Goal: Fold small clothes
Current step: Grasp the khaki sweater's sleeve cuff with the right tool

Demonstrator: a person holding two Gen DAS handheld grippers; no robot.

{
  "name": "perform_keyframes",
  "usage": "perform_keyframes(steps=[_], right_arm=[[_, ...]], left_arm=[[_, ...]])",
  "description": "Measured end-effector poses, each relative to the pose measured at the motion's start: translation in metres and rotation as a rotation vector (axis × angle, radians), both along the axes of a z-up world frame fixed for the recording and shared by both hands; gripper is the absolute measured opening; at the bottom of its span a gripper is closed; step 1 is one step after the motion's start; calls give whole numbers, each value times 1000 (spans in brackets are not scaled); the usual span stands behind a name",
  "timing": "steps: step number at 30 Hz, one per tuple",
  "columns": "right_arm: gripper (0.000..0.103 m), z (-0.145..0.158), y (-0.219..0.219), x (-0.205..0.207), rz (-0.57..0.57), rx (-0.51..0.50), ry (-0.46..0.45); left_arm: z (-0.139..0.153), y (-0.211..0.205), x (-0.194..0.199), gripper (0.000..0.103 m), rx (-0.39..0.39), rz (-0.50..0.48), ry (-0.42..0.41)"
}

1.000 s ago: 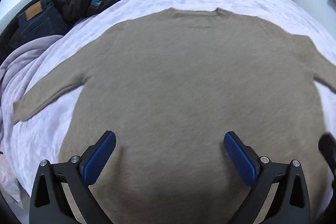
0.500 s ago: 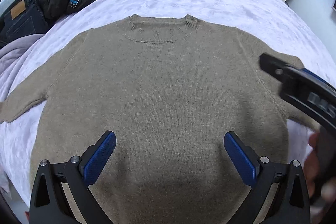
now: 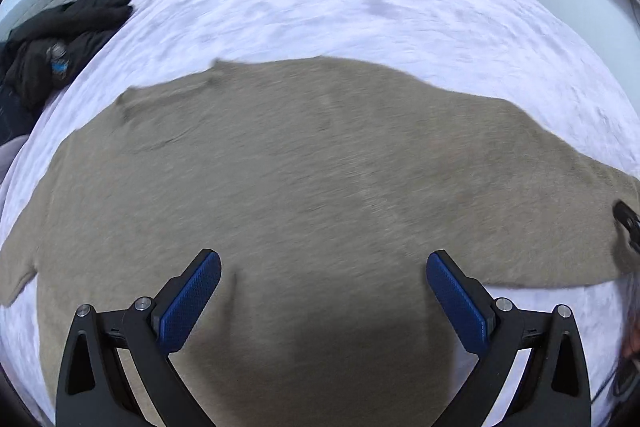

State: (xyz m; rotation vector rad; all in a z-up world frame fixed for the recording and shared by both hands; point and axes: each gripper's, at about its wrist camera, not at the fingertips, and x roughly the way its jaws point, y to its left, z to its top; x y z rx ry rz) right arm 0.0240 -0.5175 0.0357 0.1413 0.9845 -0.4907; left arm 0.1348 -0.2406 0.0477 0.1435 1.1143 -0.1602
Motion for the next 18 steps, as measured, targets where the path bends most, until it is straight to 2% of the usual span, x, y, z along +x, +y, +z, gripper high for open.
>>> perform_keyframes(steps=[2, 4, 7, 8, 11, 12, 15, 18], right_arm=[[103, 9, -20, -38, -54, 3, -27], [103, 24, -30, -81, -68, 31, -107], [103, 33, -40, -132, -62, 165, -228], [103, 31, -44, -140, -54, 252, -255], [100, 20, -60, -141, -32, 491, -343], [99, 18, -63, -137, -40, 527, -365], [90, 5, -63, -110, -61, 497, -338], [72, -2, -65, -86, -68, 450, -316]], left_arm=[[2, -16, 2, 103, 0, -25, -9], [6, -29, 3, 103, -15, -52, -25], [7, -41, 7, 103, -9, -73, -39], [7, -44, 9, 103, -2, -72, -39], [9, -47, 13, 103, -1, -63, -38], [9, -46, 16, 103, -3, -58, -42], [8, -37, 24, 103, -6, -39, -50], [-4, -34, 35, 103, -5, -21, -29]])
